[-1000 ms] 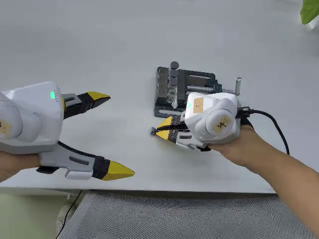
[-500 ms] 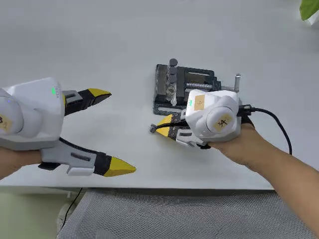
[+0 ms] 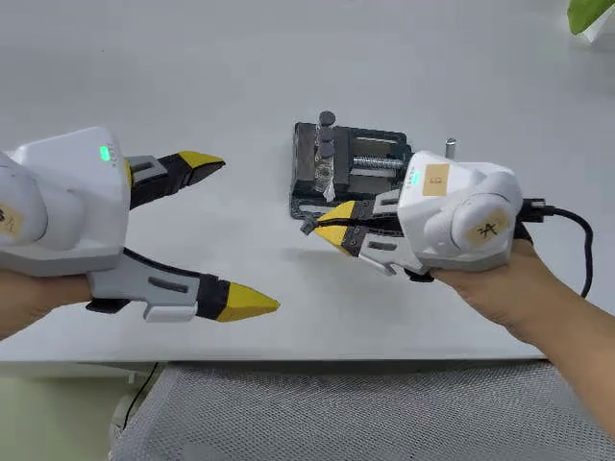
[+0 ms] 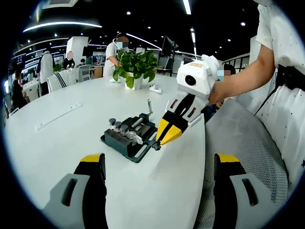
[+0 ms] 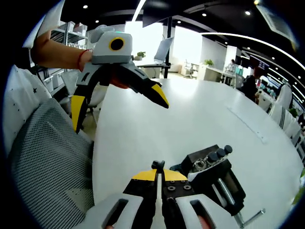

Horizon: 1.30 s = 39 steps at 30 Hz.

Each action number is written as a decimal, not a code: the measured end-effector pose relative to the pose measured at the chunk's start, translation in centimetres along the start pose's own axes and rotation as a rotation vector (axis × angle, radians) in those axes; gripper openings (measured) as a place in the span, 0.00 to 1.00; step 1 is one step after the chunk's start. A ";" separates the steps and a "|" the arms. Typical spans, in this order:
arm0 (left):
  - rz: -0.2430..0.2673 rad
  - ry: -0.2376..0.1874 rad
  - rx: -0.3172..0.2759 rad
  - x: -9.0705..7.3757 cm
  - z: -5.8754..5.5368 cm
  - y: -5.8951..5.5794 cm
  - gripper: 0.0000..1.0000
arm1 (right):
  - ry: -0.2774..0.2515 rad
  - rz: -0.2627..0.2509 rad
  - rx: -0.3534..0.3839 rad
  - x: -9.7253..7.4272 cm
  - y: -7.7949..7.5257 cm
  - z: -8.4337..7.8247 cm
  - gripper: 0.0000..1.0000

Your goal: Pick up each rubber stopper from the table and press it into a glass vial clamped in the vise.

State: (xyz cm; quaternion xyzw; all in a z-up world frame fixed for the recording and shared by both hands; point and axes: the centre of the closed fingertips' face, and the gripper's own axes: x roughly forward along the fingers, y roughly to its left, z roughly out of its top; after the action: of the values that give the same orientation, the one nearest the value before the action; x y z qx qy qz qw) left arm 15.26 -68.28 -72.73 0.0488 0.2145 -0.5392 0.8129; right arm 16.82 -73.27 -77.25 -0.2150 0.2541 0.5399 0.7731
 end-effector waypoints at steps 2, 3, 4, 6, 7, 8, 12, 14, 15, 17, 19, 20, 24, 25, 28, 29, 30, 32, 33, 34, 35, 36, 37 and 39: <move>0.005 -0.017 0.012 0.2 0.8 -0.1 0.94 | -0.024 -0.024 0.013 -1.0 -0.3 0.7 0.00; 0.004 -0.021 0.010 0.2 1.1 -0.1 0.93 | -0.033 -0.039 0.017 -1.4 -0.5 1.0 0.00; 0.004 -0.026 0.013 0.3 1.5 -0.1 0.92 | -0.044 -0.065 0.027 -2.0 -0.9 1.3 0.00; 0.008 -0.031 0.025 0.5 2.1 -0.2 0.90 | -0.067 -0.091 0.044 -2.9 -1.1 2.1 0.00; 0.010 -0.040 0.029 0.6 2.5 -0.2 0.89 | -0.075 -0.110 0.050 -3.3 -1.3 2.4 0.00; 0.011 -0.045 0.030 0.6 2.8 -0.2 0.88 | -0.083 -0.117 0.055 -3.6 -1.4 2.7 0.00; 0.031 -0.075 0.042 0.9 4.4 -0.2 0.83 | -0.125 -0.156 0.079 -5.0 -1.8 4.0 0.00; 0.042 -0.091 0.023 1.0 5.2 -0.1 0.78 | -0.136 -0.184 0.081 -5.6 -2.0 4.6 0.00; 0.041 -0.111 0.022 1.0 5.7 -0.1 0.76 | -0.138 -0.188 0.084 -5.8 -2.0 4.7 0.00; 0.058 -0.133 0.007 1.1 6.6 0.0 0.73 | -0.156 -0.204 0.093 -6.4 -2.2 5.2 0.00; 0.054 -0.161 -0.007 1.1 7.6 -0.3 0.69 | -0.163 -0.213 0.093 -6.6 -2.2 5.4 0.00; 0.062 -0.164 -0.005 1.2 7.9 -0.2 0.66 | -0.167 -0.218 0.092 -6.7 -2.2 5.6 0.00; 0.072 -0.188 -0.025 1.3 9.0 -0.2 0.58 | -0.188 -0.236 0.098 -7.3 -2.3 6.1 0.00; 0.074 -0.190 -0.031 1.3 9.1 -0.2 0.56 | -0.194 -0.237 0.098 -7.4 -2.3 6.3 0.00; 0.078 -0.219 -0.109 1.3 9.6 0.0 0.51 | -0.206 -0.247 0.091 -7.7 -2.1 6.8 0.00; 0.079 -0.233 -0.130 1.2 9.8 0.1 0.49 | -0.214 -0.252 0.088 -7.9 -2.1 7.0 0.00; 0.081 -0.236 -0.139 1.2 9.9 0.2 0.47 | -0.220 -0.255 0.086 -8.0 -2.1 7.2 0.00; 0.085 -0.239 -0.171 1.1 10.0 0.3 0.42 | -0.227 -0.264 0.081 -8.1 -2.1 7.6 0.00; 0.084 -0.244 -0.188 1.0 10.0 0.3 0.40 | -0.231 -0.268 0.081 -8.1 -2.1 7.7 0.00; 0.082 -0.258 -0.210 0.9 10.2 0.4 0.39 | -0.243 -0.273 0.082 -8.3 -2.2 8.0 0.00; 0.077 -0.272 -0.234 0.9 10.4 0.3 0.38 | -0.248 -0.275 0.081 -8.4 -2.2 8.1 0.00; 0.076 -0.278 -0.256 0.9 10.5 0.3 0.37 | -0.250 -0.277 0.079 -8.5 -2.2 8.2 0.00; 0.075 -0.282 -0.277 0.9 10.6 0.4 0.36 | -0.253 -0.278 0.078 -8.5 -2.2 8.3 0.00; 0.071 -0.294 -0.302 0.9 10.8 0.5 0.34 | -0.266 -0.282 0.076 -8.7 -2.1 8.8 0.00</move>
State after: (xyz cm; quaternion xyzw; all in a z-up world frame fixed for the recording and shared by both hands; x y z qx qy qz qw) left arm 19.19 -72.21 -63.41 -0.1455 0.1702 -0.4733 0.8520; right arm 17.70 -74.91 -64.87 -0.1458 0.1372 0.4399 0.8754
